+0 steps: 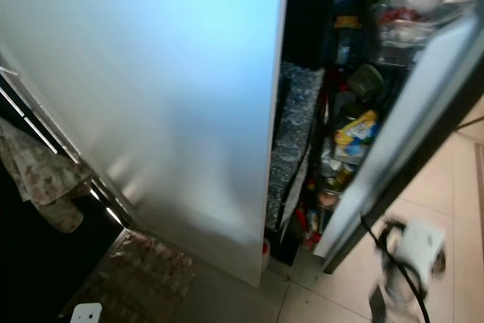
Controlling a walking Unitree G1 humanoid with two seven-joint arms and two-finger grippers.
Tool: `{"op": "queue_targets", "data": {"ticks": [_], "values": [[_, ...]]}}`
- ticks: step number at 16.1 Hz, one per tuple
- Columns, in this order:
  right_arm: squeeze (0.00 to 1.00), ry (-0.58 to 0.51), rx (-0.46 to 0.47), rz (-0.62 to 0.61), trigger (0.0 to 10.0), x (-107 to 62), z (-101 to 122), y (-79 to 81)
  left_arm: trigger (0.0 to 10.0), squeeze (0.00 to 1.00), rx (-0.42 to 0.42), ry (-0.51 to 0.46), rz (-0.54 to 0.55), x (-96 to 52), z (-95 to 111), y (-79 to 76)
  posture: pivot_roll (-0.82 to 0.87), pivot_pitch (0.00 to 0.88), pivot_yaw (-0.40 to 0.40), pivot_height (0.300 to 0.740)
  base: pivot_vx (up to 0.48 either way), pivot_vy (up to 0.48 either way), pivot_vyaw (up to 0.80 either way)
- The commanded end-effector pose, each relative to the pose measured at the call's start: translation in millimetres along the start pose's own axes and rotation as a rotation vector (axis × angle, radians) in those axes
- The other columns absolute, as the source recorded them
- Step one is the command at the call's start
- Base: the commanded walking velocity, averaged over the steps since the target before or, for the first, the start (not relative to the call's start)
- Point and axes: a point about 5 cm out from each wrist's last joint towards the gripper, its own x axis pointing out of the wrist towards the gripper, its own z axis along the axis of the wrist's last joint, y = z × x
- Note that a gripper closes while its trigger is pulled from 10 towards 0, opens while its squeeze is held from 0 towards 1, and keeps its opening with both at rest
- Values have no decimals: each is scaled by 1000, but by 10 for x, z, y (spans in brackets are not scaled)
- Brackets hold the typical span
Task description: Restocking fridge
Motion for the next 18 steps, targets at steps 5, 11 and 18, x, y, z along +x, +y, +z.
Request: {"op": "queue_targets", "data": {"ticks": [5, 11, 18], "values": [[0, 476, -145, 104, 10000, -257, -924, -171, 10000, 0, 24, 24, -6, -10, -56, 39, -65, 47, 116, 740, 0, 0, 0], [0, 606, -158, 284, 10000, -565, -1265, 43, 10000, 0, 28, 29, 4, -13, -67, 63, -53, 22, 116, 740, 0, 0, 0], [0, 553, -302, 379, 10000, -531, -1229, -7, 10000, 0, 22, 44, -9, -14, -92, 20, -83, 0, 65, 740, 0, 0, 0]]}}
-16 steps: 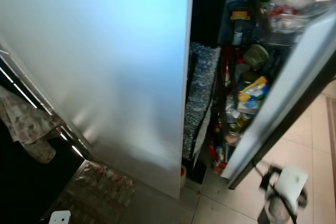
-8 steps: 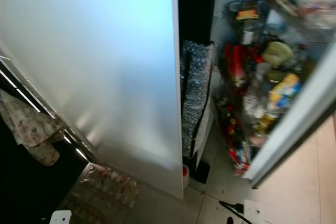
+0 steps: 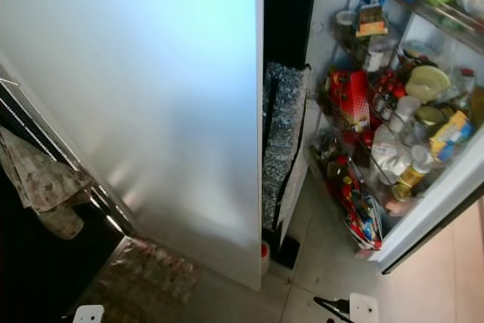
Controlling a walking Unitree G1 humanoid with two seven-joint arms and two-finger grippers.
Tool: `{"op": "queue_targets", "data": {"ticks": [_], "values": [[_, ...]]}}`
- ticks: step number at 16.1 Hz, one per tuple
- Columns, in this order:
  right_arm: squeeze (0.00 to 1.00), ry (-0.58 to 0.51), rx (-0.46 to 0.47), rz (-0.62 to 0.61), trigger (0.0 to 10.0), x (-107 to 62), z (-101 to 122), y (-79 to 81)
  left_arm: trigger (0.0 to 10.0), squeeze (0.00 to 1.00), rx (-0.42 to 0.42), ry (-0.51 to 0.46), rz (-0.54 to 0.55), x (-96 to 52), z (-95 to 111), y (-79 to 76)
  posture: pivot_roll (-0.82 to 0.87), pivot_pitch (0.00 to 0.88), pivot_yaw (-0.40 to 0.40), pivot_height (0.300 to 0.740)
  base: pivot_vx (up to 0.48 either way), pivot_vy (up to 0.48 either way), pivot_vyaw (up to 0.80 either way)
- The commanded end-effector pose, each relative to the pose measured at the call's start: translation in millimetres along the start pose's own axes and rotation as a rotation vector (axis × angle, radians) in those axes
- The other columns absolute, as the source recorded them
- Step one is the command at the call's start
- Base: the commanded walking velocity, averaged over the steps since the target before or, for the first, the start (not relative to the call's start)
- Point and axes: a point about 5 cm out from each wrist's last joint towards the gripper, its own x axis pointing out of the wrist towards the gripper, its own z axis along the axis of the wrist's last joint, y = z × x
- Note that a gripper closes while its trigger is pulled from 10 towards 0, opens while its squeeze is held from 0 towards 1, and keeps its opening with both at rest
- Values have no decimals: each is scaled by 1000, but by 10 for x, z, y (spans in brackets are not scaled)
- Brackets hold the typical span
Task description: Restocking fridge
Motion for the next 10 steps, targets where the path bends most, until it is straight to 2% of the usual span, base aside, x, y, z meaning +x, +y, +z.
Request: {"op": "queue_targets", "data": {"ticks": [1, 2, 5, 7, 8, 9, 10], "values": [[0, -9, -37, 15, 10000, 2, 27, -12, 10000, 0, -2, 28, 10, -13, -81, 21, -84, 0, 53, 740, 0, 0, 0], [0, -16, -71, 12, 10000, 6, 72, -54, 10000, 0, -6, 32, 1, -13, -90, -3, -80, 0, 44, 740, 0, 0, 0], [0, -24, -6, -18, 10000, 14, 165, -166, 10000, 0, -14, 41, -16, -16, -118, -45, -59, 0, 36, 740, 0, 0, 0], [0, -25, -49, -28, 10000, 15, 191, -196, 10000, 0, 6, 43, -28, -17, -120, -42, -62, 0, 44, 740, 0, -122, 275], [0, -14, -61, -26, 10000, 9, 111, -133, 10000, 0, 7, 45, -28, -17, -123, -37, -67, 0, 46, 740, 0, -255, 800], [0, 2, -47, -17, 10000, -9, -47, 8, 10000, 0, 7, 47, -27, -18, -126, -31, -78, 0, 46, 740, 0, -255, 800], [0, -1, -41, -9, 10000, -11, -53, 19, 10000, 0, 7, 47, -27, -18, -125, -33, -85, 0, 40, 740, 0, -247, 650]]}}
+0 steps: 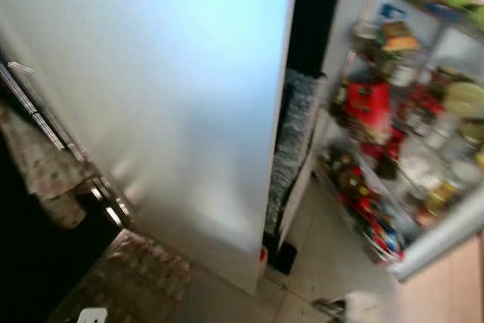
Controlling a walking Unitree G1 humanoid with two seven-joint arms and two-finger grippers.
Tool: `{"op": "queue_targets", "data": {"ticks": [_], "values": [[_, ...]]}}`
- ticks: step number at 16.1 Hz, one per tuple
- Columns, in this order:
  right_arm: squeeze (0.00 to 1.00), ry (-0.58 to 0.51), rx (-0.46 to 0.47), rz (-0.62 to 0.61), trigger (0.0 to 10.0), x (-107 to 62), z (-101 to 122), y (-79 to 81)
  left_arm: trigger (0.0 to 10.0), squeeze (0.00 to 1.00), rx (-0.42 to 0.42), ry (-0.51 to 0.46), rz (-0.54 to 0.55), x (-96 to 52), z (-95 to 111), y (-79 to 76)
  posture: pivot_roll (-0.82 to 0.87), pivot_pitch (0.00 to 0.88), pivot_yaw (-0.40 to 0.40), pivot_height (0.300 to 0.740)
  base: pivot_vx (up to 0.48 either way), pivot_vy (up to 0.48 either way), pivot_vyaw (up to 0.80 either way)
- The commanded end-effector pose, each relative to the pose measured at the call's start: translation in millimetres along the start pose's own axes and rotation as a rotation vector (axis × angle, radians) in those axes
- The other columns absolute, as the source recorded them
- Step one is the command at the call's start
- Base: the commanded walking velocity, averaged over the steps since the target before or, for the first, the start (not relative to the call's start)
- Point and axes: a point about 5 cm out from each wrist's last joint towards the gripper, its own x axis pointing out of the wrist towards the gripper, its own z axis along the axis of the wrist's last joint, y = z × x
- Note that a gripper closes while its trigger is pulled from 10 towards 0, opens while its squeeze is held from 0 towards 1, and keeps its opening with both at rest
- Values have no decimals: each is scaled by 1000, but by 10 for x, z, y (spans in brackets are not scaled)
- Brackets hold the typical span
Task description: Restocking fridge
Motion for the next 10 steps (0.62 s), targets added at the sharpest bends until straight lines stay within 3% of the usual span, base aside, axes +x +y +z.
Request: {"op": "queue_targets", "data": {"ticks": [1, 7, 10], "values": [[0, -18, 3, -13, 10000, -2, 36, -90, 10000, 0, 4, 25, 0, -9, -66, 8, -85, 0, 36, 740, 0, 0, 0], [0, 11, -10, -36, 10000, -26, -44, -219, 10000, 0, -23, 25, -12, -4, -71, -74, -58, 0, 5, 740, 0, 0, 0], [0, -2, -23, -48, 10000, -20, -2, -230, 10000, 0, -40, 18, -3, -2, -49, -55, -62, 0, 0, 740, 0, 0, 690]]}}
